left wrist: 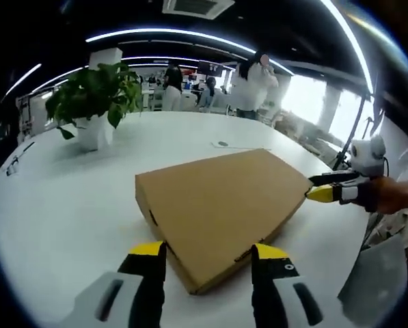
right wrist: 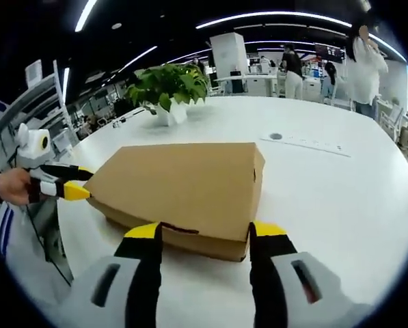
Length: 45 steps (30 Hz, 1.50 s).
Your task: Operate the shoe box by opening the lid, removing the specified soft item, and placing it in the target area until the item is outside and the box remains undamaged.
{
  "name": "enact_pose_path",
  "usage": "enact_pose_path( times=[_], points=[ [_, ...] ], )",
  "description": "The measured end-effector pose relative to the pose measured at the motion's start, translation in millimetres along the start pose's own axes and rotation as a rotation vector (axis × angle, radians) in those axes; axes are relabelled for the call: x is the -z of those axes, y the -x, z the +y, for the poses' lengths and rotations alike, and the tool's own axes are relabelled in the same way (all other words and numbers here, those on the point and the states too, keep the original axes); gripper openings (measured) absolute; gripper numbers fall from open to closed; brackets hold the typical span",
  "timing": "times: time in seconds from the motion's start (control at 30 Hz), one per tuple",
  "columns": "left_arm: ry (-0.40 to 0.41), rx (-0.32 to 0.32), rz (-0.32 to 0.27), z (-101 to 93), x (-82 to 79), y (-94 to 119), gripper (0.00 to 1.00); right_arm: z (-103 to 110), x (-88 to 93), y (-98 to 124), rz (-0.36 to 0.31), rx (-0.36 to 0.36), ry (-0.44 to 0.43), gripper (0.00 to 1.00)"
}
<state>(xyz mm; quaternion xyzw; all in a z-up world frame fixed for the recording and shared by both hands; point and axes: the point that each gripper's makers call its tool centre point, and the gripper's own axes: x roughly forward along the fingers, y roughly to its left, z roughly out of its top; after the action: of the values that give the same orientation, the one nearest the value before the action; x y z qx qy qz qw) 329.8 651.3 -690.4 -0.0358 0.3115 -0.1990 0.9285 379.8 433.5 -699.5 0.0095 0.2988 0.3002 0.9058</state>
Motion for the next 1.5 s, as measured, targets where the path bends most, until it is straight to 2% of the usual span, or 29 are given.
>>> enact_pose_path(
  times=[0.03,0.07,0.37,0.63,0.87,1.1,1.17,1.2,1.33,1.5],
  points=[
    [0.000,0.002,0.000,0.5,0.1,-0.1,0.49,-4.6,0.6,1.6,-0.005,0.024,-0.021,0.45],
    [-0.002,0.005,0.000,0.1,0.4,0.2,0.49,-1.5,1.3,2.5,-0.005,0.007,-0.027,0.44],
    [-0.036,0.039,0.012,-11.2,7.0,4.9,0.51,-0.2,9.9,13.8,0.004,0.023,-0.024,0.44],
    [-0.055,0.053,0.023,-20.9,19.6,19.4,0.51,8.0,20.9,26.4,0.006,0.023,-0.023,0.44],
    [-0.054,0.041,0.030,-23.2,32.7,35.9,0.49,20.6,28.7,33.2,0.014,0.008,-0.013,0.44],
    [-0.059,0.041,0.032,-24.4,37.8,43.1,0.49,24.9,31.3,34.8,0.014,-0.008,-0.003,0.44],
    [-0.064,0.041,0.032,-25.2,37.3,42.4,0.51,24.2,30.7,34.9,0.014,-0.017,-0.004,0.45],
    [-0.063,0.047,0.032,-26.7,37.3,42.4,0.53,26.9,29.8,35.0,0.005,-0.048,-0.015,0.47],
    [-0.070,0.076,0.034,-32.8,38.3,42.9,0.62,33.8,33.6,37.6,0.016,-0.103,0.055,0.55],
    [-0.128,0.088,0.054,-33.9,41.8,43.1,0.63,24.1,35.2,36.0,0.040,-0.083,0.098,0.45]
  ],
)
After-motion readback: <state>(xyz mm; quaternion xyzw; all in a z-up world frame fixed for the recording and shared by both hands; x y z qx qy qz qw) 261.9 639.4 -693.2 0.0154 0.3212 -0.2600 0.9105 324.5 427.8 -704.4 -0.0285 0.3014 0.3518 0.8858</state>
